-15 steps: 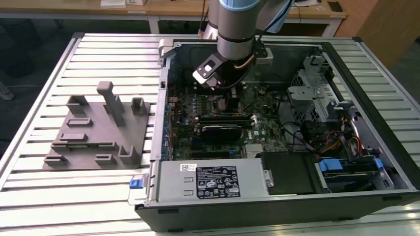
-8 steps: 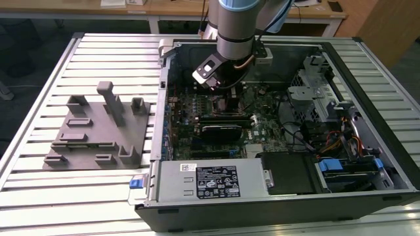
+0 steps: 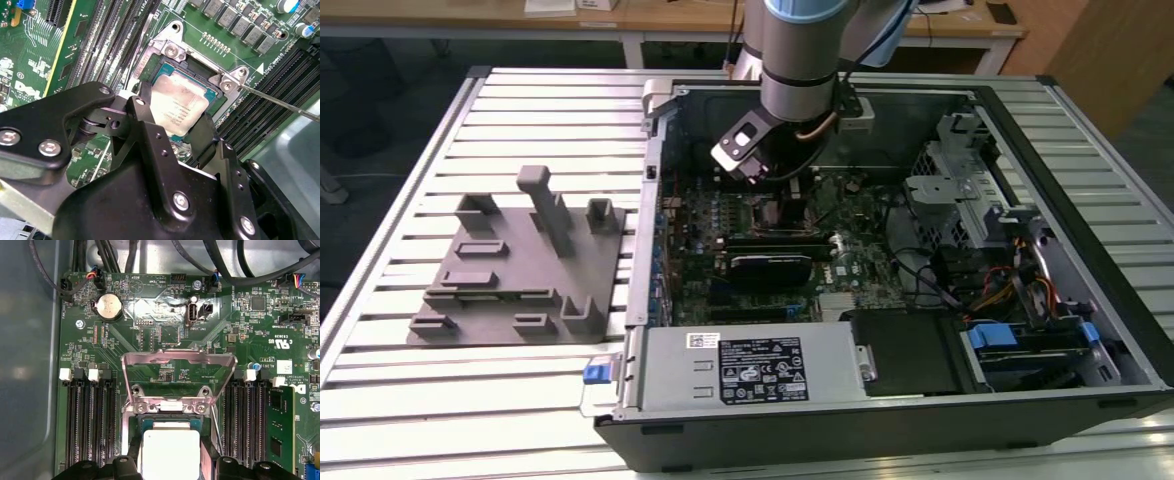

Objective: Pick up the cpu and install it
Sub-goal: 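Place the cpu into insertion slot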

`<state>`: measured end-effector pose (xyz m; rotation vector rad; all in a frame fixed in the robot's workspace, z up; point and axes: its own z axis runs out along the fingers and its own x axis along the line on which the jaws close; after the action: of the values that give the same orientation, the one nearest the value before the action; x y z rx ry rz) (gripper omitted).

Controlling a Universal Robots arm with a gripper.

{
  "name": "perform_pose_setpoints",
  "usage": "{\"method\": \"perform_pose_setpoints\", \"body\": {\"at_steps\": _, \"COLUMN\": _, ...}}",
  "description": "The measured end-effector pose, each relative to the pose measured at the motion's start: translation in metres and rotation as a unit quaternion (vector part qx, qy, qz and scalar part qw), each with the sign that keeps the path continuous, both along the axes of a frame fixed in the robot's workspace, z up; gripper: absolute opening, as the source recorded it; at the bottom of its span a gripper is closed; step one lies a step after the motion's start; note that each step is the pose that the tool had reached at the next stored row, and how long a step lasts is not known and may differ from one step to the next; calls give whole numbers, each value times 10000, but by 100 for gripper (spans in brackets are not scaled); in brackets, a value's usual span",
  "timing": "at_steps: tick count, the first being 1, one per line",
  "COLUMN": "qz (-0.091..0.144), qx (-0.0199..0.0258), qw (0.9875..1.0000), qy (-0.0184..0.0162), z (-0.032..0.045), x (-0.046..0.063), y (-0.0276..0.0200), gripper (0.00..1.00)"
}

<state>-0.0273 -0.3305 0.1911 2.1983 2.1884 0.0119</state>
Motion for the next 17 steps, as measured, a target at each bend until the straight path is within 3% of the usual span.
{"method": "perform_pose_setpoints", "body": {"at_steps": 14, "qz": 12, "qx": 4, "qw": 10000, "qy": 0, "z": -8, "x": -3, "y": 2, "gripper": 54}}
{"method": "perform_pose_setpoints", "body": {"at_steps": 17, "qz": 12, "qx": 9, "qw": 10000, "qy": -2, "z": -12, "x": -2, "y": 4, "gripper": 61}}
